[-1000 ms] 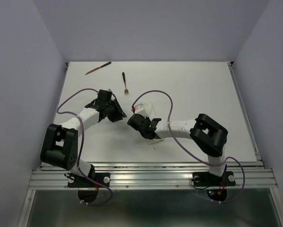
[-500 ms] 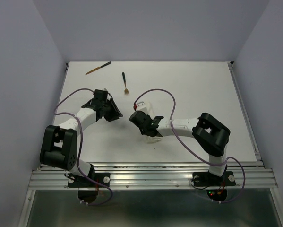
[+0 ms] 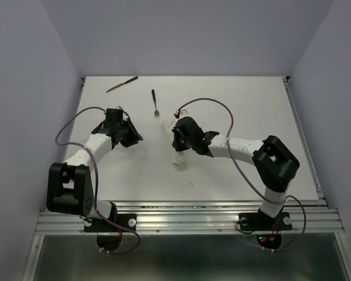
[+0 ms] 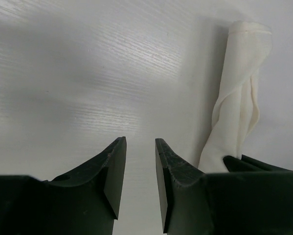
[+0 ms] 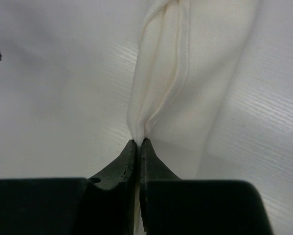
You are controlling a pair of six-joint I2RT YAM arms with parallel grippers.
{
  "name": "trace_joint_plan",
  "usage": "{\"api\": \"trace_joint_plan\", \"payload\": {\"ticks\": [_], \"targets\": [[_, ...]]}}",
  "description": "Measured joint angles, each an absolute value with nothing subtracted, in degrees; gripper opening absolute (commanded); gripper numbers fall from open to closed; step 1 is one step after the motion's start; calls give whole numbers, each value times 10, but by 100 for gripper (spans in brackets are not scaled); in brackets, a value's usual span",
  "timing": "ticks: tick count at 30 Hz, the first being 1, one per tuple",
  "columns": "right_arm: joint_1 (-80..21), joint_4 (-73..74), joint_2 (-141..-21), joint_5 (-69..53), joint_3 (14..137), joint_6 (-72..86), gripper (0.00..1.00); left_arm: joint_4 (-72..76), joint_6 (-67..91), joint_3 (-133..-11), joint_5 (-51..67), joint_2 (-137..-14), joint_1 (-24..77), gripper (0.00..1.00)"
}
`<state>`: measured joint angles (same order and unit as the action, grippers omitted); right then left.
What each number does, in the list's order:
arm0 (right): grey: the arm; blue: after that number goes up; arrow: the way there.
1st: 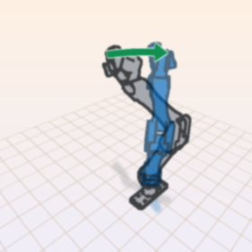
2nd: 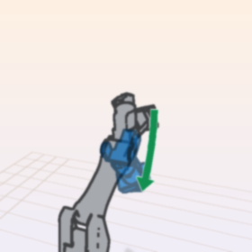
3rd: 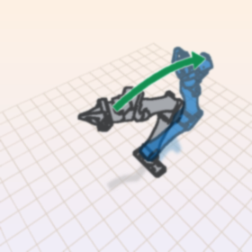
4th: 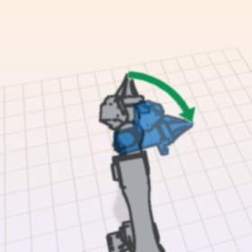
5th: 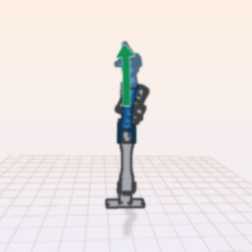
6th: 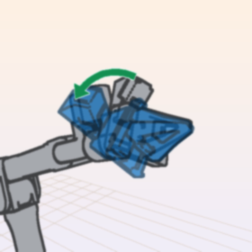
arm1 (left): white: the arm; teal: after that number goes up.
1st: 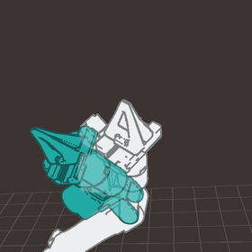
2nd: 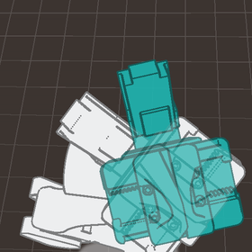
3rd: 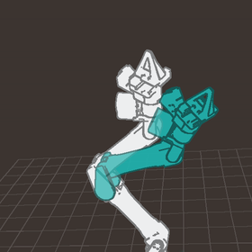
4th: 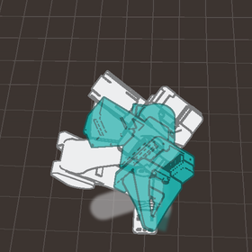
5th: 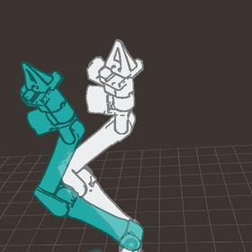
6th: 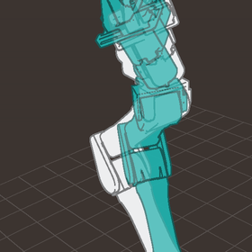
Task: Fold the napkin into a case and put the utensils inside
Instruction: Turn over the smaller rectangle-folded napkin at the center of the board.
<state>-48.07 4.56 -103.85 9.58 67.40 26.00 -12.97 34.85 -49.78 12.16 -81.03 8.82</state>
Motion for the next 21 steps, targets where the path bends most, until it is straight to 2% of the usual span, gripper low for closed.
{"api": "trace_joint_plan", "payload": {"ticks": [21], "targets": [[-469,-117,-1030,-149,609,333,1,-159,335,-498,111,-777,57,41]]}}
